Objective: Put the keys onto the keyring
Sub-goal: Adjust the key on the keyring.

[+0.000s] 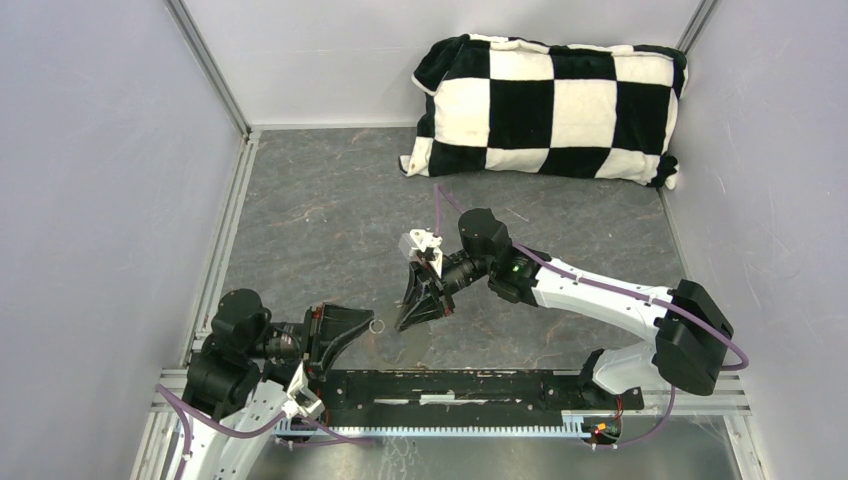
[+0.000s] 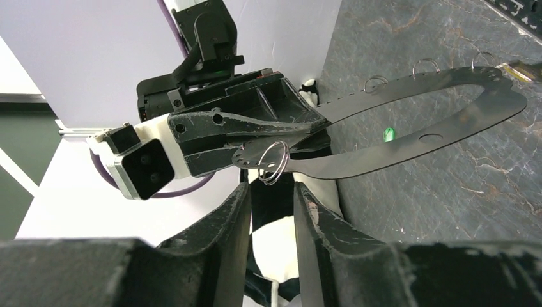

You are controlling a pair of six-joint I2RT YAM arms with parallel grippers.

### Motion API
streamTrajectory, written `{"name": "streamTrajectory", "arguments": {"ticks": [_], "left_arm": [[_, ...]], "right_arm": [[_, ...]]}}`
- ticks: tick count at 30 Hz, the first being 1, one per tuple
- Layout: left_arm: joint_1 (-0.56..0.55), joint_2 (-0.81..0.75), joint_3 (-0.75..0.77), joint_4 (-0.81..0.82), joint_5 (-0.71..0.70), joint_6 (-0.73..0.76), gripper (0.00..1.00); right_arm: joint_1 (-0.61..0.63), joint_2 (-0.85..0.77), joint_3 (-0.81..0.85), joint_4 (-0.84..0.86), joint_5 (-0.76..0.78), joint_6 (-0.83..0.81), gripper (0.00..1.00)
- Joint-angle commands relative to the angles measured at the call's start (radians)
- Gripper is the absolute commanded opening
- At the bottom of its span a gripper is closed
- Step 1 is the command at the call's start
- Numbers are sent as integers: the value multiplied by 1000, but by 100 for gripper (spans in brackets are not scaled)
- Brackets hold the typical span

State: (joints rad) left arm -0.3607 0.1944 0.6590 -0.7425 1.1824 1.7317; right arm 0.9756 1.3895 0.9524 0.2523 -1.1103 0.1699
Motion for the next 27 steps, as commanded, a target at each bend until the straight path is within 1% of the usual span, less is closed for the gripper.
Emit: {"name": "streamTrajectory", "arguments": {"ticks": [1, 5, 8, 10, 14, 16, 19, 23, 27], "left_arm": [[2, -5, 1, -21, 13, 87, 39], [2, -4, -4, -22, 31, 111, 40], [2, -2, -4, -26, 55, 141, 38], [2, 3, 0, -66, 62, 206, 35], [2, 25, 9, -210, 54, 418, 32], [2, 37, 12, -237, 45, 469, 30], [3, 48, 23, -237, 32, 484, 24], [2, 39, 27, -237, 28, 474, 22], [2, 29, 28, -238, 32, 454, 19]], "right_arm": [[6, -7, 52, 3, -26, -9, 1], [7, -5, 53, -4, -27, -10, 0], [7, 7, 64, -14, -33, -6, 1], [8, 14, 70, -22, -36, -5, 1], [7, 34, 83, -33, -40, 4, 1], [6, 42, 87, -36, -45, 11, 1], [7, 54, 99, -66, -48, -2, 1], [7, 59, 112, -124, -49, -37, 1], [7, 60, 110, -134, -46, -45, 1]]}}
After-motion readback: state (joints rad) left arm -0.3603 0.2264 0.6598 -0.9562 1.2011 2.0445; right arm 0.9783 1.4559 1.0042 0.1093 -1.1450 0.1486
